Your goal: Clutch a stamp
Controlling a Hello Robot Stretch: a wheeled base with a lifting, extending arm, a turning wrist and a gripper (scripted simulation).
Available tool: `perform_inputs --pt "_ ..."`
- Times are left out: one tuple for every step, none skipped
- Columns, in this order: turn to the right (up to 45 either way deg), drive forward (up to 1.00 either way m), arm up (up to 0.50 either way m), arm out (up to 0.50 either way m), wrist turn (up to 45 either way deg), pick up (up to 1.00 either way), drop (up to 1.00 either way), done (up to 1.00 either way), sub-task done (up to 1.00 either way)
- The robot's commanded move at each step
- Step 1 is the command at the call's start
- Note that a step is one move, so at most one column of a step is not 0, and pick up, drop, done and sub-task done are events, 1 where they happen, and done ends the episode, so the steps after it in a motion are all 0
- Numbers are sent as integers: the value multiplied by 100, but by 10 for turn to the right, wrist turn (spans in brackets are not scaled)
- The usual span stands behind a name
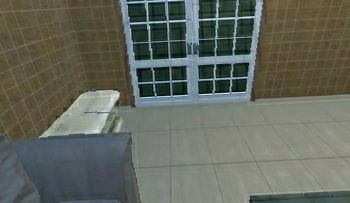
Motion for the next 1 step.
perform_inputs --pt "0 0 0 0 0 0 0 100 0"
